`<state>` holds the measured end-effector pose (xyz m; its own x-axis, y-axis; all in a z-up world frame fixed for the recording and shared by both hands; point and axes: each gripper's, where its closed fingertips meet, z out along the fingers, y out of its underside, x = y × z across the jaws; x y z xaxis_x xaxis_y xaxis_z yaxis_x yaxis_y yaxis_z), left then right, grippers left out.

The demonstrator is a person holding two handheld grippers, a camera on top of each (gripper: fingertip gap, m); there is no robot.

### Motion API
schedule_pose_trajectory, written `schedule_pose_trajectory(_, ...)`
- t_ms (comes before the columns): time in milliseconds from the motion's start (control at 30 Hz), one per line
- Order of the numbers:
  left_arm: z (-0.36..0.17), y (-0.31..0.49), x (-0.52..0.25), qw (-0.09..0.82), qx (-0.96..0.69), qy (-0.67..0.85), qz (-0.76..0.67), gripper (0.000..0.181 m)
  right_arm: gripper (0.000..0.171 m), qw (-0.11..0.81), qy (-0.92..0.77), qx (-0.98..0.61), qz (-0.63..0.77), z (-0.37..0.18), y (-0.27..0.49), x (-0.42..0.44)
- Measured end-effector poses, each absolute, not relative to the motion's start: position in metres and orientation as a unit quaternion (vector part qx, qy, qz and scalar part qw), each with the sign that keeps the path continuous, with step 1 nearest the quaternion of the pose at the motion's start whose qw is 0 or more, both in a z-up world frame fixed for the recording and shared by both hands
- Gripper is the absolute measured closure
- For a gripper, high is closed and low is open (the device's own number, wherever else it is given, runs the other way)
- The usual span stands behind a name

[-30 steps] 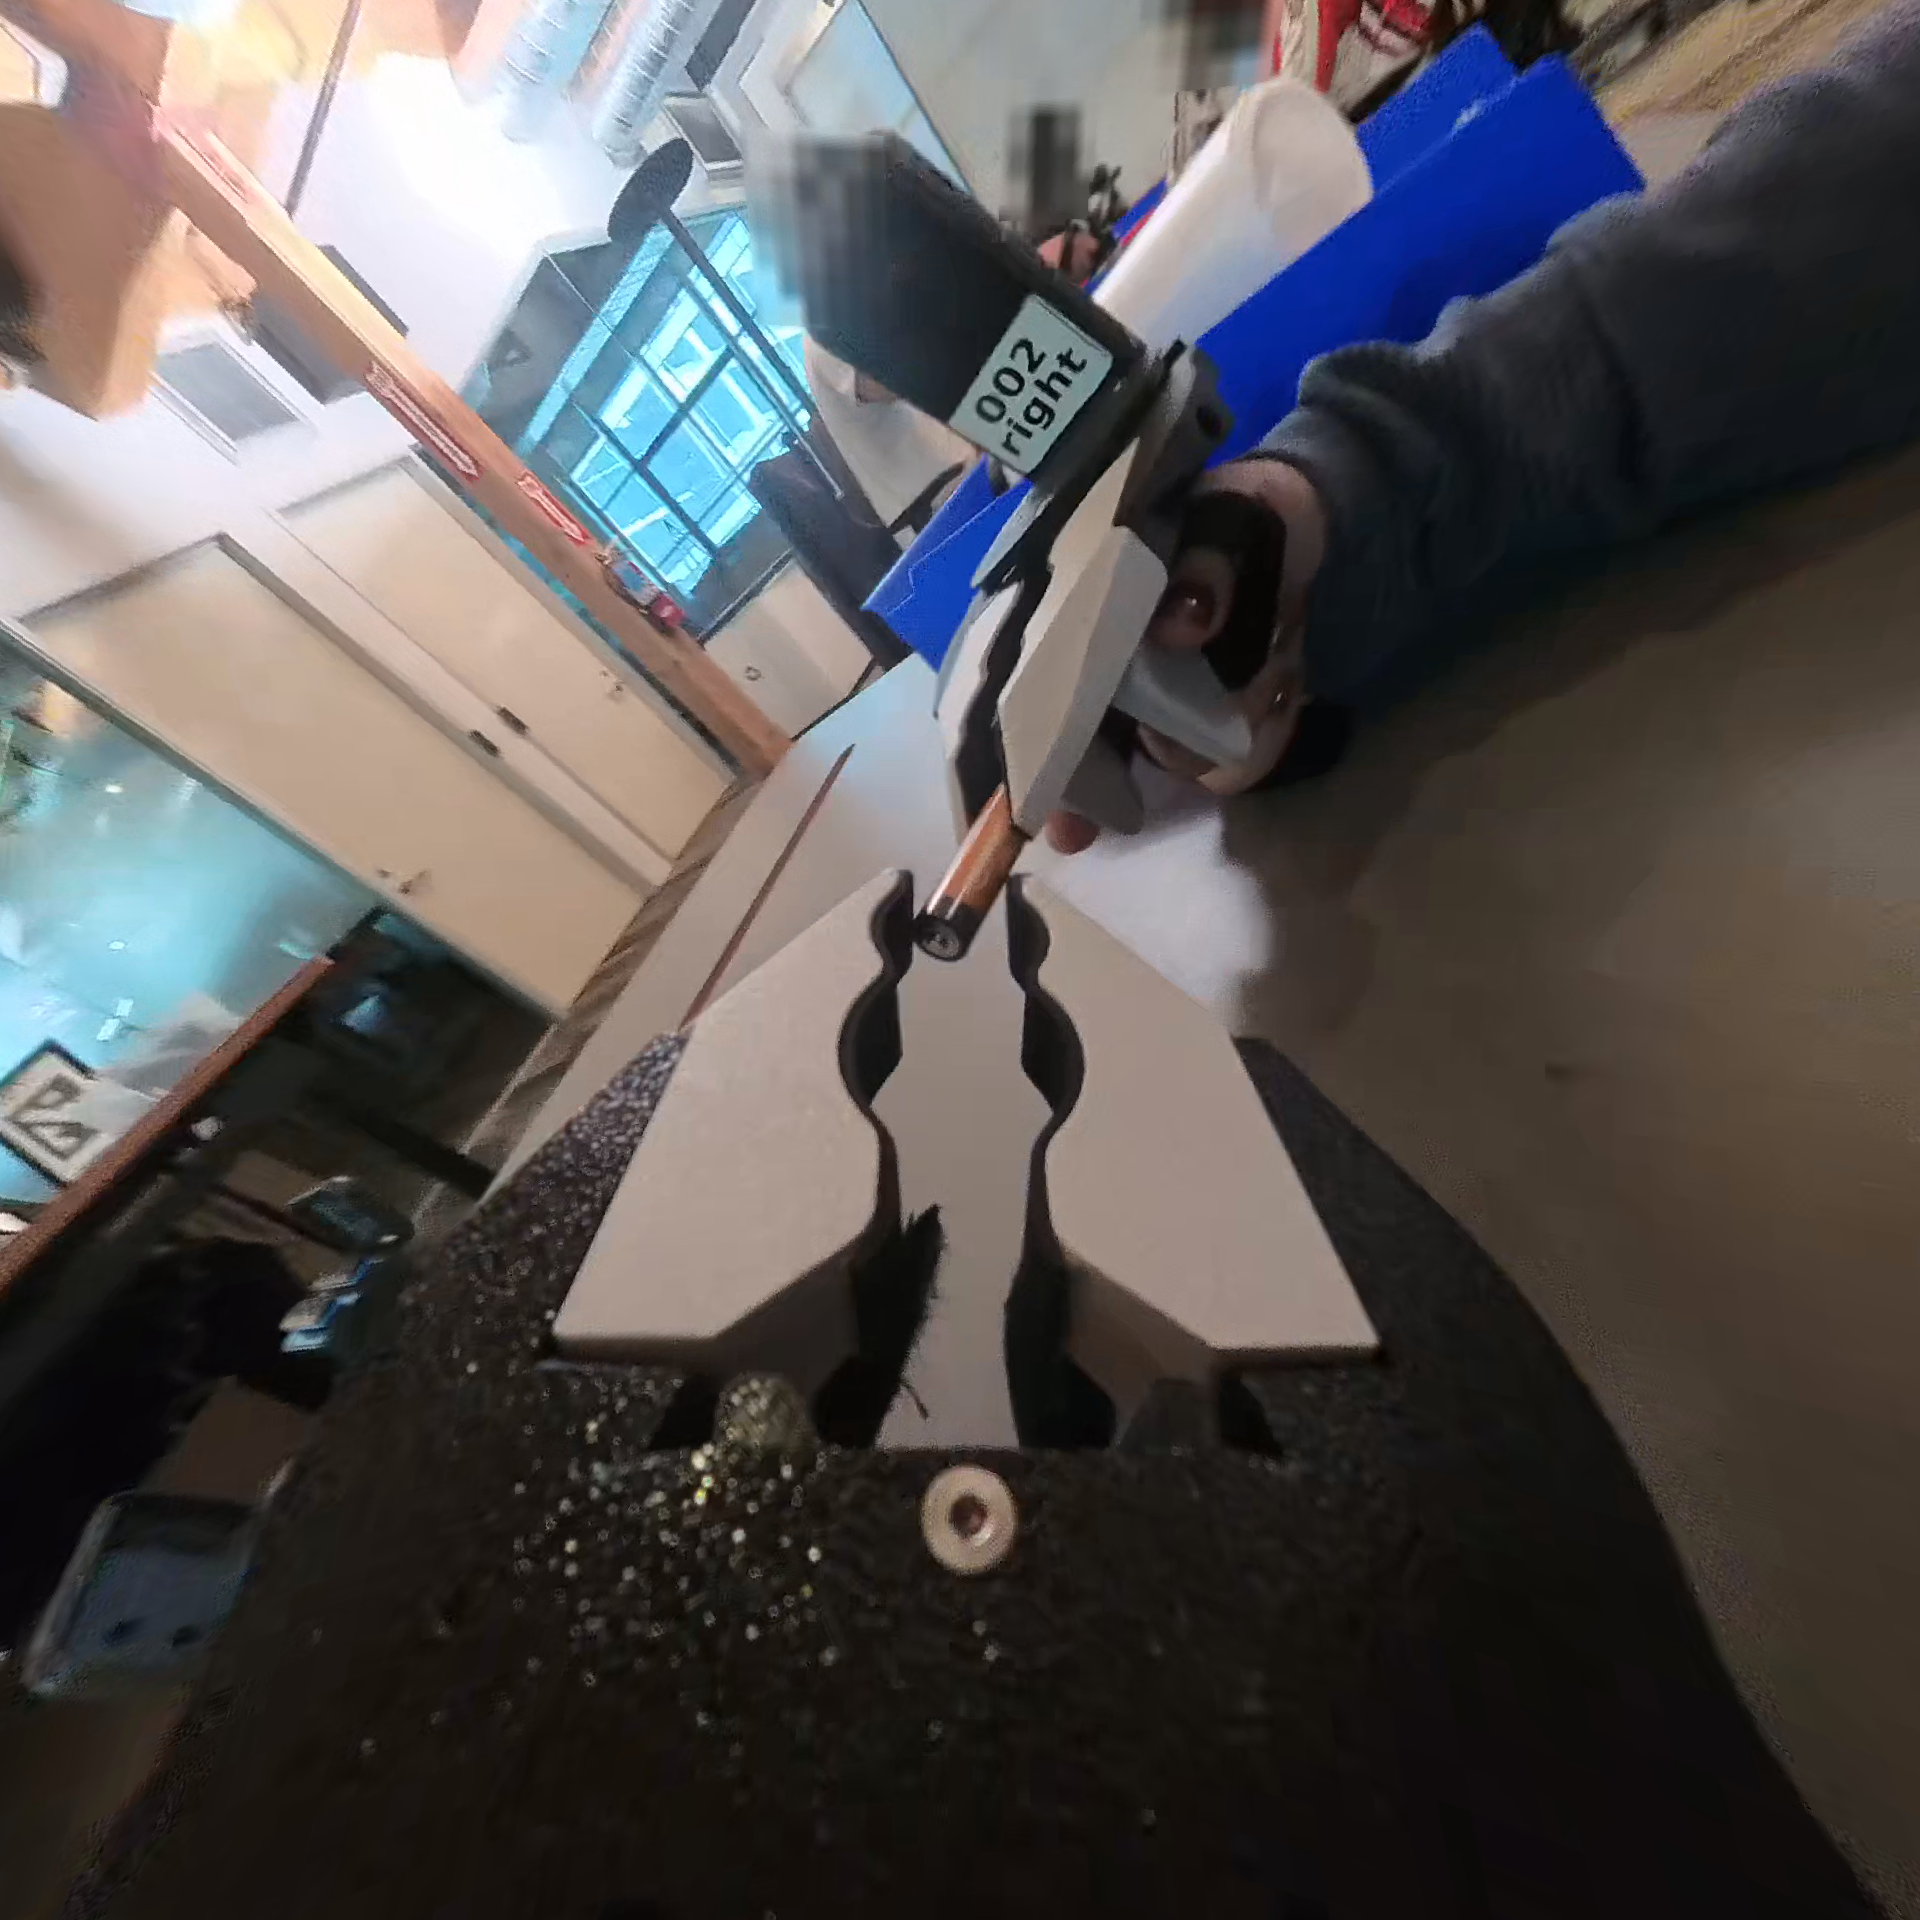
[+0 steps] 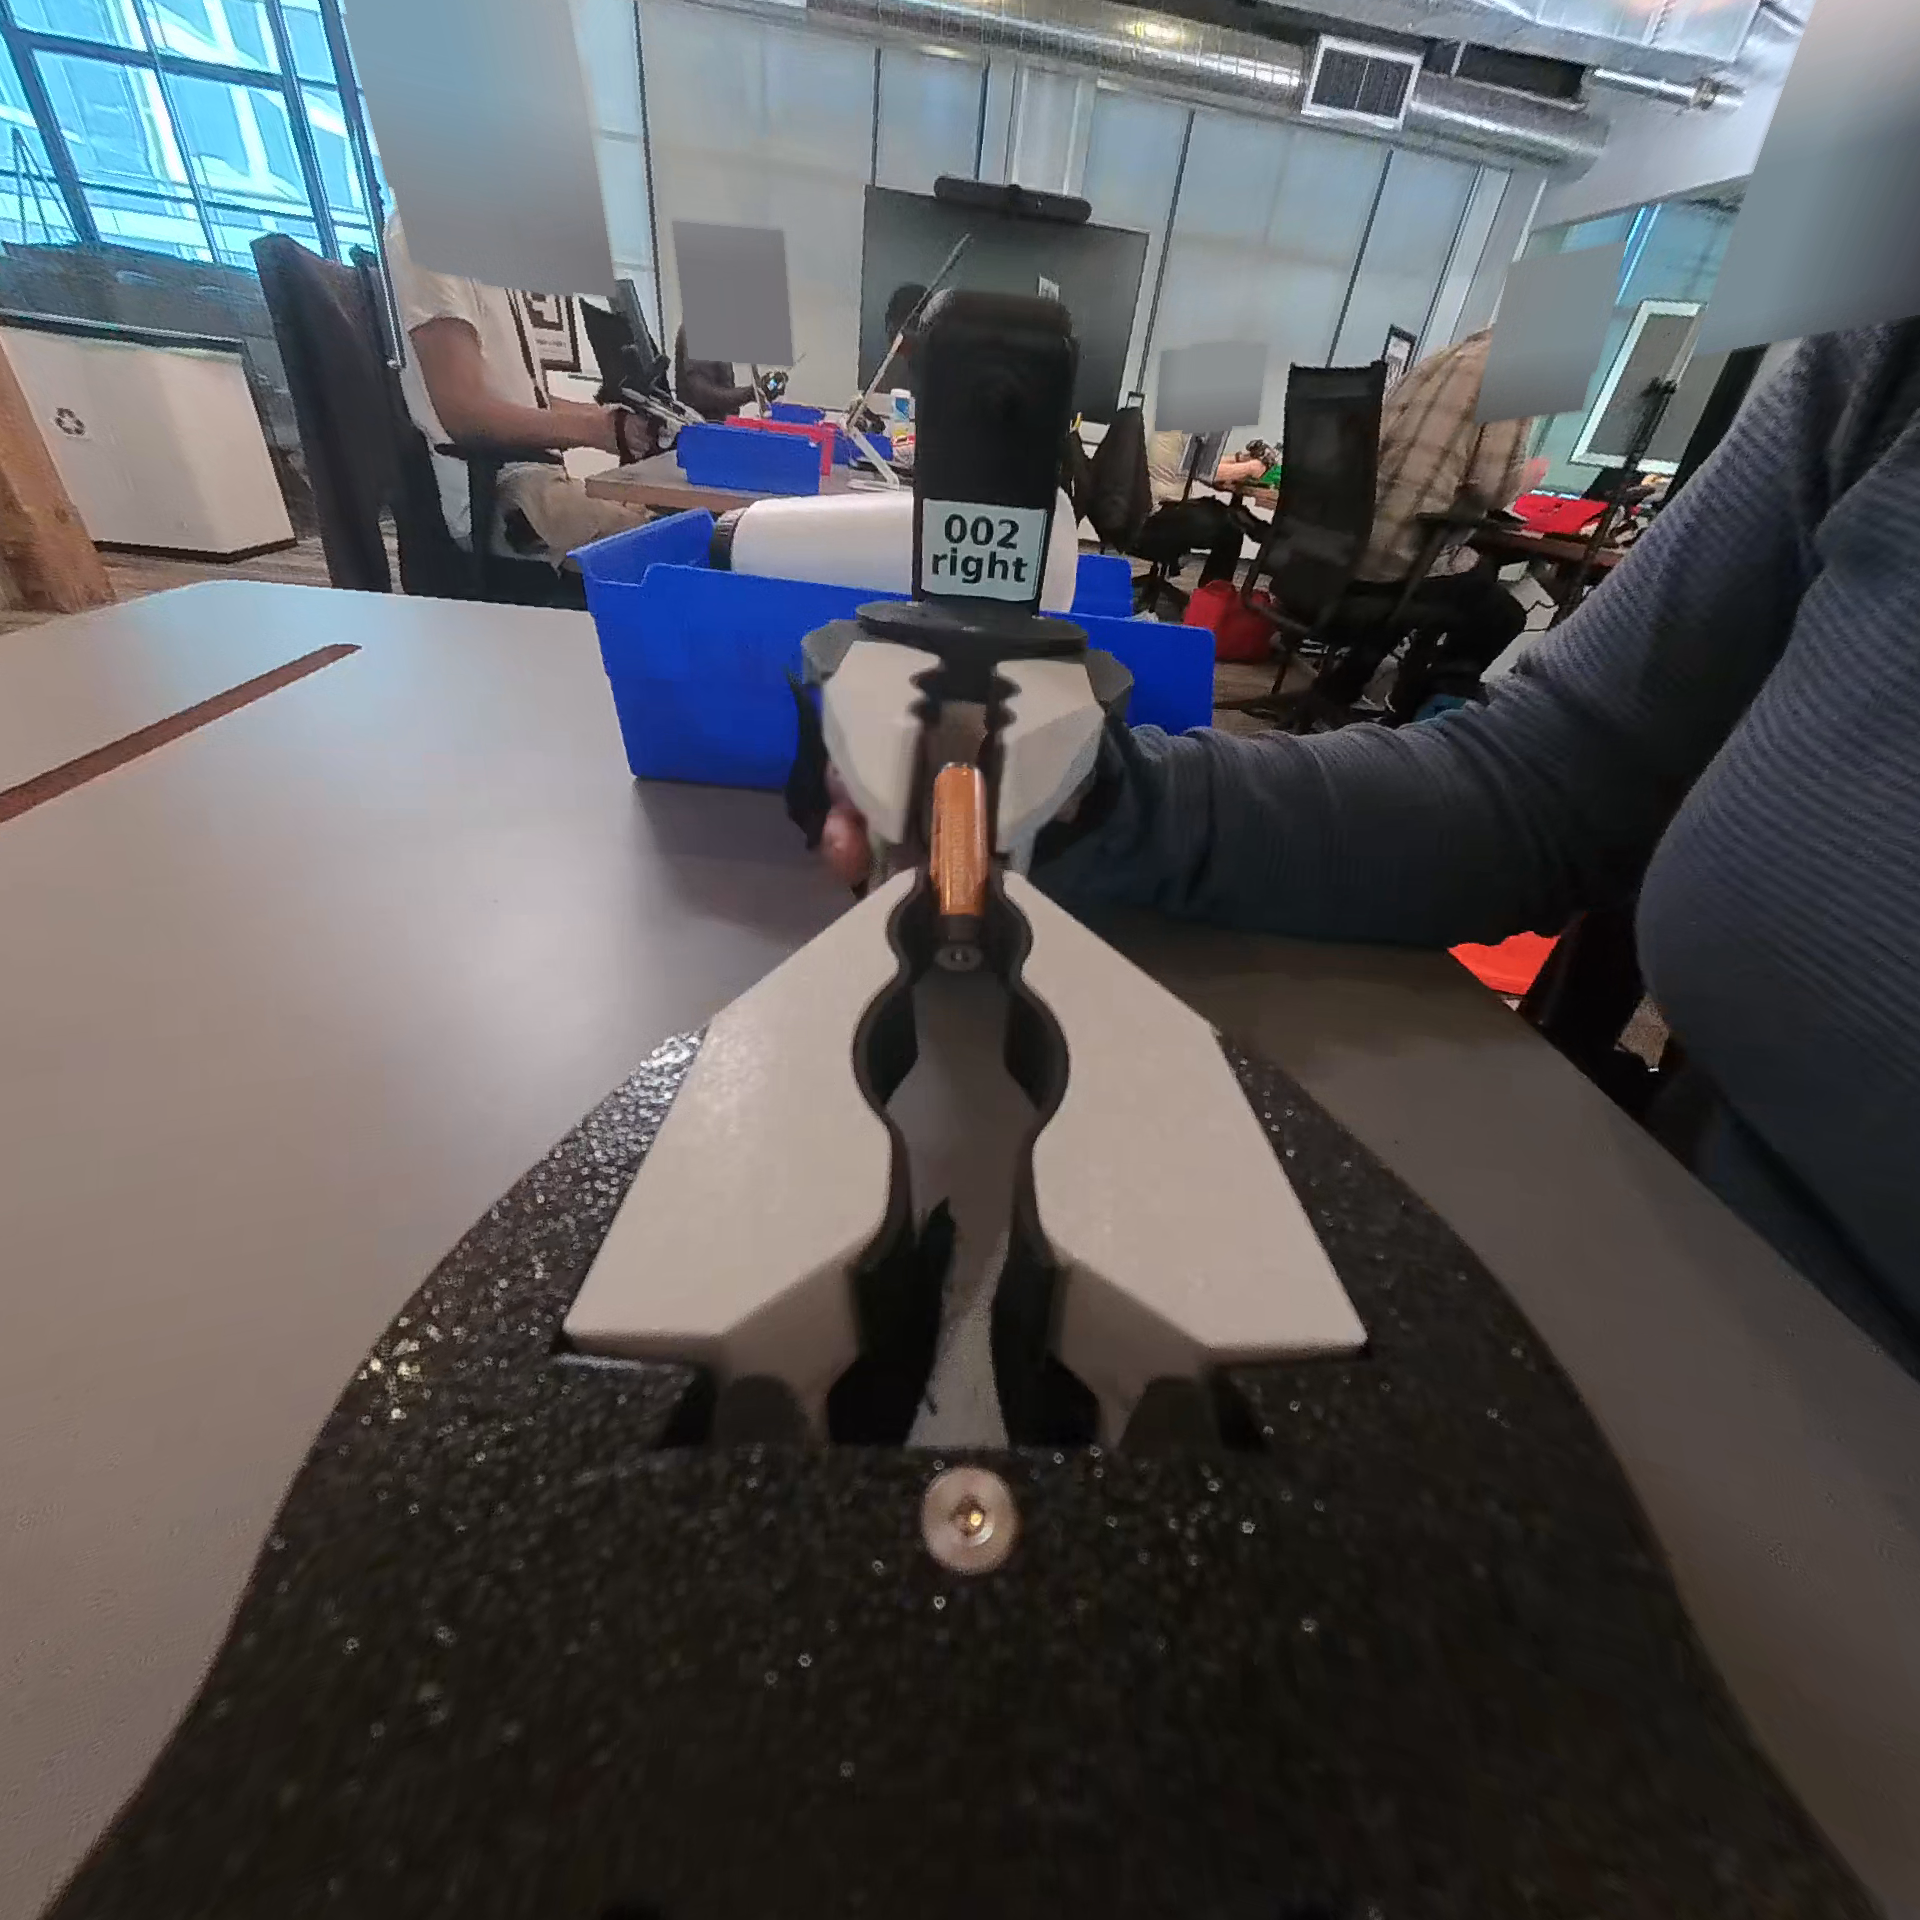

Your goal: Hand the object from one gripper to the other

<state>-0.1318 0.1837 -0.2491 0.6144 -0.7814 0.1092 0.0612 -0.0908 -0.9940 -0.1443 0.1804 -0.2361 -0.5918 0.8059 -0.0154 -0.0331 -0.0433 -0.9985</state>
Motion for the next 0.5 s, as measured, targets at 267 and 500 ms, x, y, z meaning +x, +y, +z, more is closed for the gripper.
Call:
schedule_pose_trajectory(267, -0.242, 0.186, -0.135, 0.664, -0.634, 0.276, -0.285, 0.170, 0.163, 0.286, -0.597, -0.334, 0.670, -0.233, 0.181, -0.145)
schedule_pose_trajectory(500, -0.243, 0.192, -0.149, 0.717, -0.584, 0.371, 0.083, 0.171, 0.163, 0.262, -0.577, -0.371, 0.679, -0.237, 0.190, -0.148)
